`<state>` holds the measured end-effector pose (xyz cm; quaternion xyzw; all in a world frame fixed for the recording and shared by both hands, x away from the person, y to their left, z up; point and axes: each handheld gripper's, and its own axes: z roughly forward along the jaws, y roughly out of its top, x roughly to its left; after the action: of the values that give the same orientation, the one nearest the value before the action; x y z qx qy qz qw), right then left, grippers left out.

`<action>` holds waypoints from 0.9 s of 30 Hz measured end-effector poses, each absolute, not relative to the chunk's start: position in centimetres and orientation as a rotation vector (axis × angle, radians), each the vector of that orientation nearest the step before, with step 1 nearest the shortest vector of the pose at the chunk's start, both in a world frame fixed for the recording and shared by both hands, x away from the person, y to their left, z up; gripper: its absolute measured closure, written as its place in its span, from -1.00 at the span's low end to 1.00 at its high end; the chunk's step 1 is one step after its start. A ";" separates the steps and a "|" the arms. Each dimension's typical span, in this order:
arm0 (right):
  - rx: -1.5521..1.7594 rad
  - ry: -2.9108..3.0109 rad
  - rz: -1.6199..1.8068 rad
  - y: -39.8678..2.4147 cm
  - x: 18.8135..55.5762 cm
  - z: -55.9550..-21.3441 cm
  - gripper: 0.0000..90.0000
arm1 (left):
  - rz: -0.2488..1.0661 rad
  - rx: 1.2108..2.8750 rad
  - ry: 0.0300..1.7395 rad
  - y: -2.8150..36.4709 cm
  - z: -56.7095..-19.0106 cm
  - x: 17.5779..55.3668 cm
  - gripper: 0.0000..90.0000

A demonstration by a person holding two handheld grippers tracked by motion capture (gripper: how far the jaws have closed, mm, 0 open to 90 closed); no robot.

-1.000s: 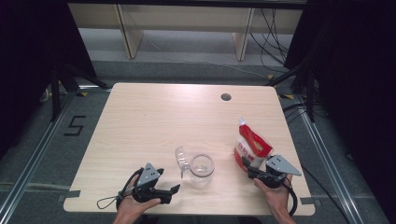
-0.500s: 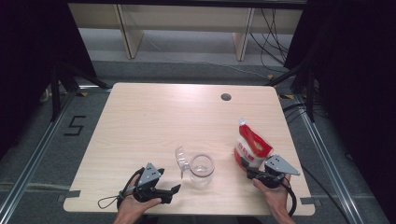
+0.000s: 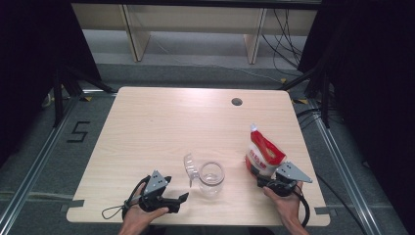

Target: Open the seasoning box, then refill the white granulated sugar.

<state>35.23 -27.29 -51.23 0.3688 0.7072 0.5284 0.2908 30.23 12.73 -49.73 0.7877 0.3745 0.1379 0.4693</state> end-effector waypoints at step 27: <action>1.032 1.852 1.511 -27.3 36.0 -51.6 -0.13 | 0.340 1.907 0.939 12.9 -49.7 30.1 -0.65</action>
<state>35.97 -27.33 -51.56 0.3821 0.6857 0.5596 0.2658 30.06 12.89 -49.71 0.7798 0.3840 0.1390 0.4744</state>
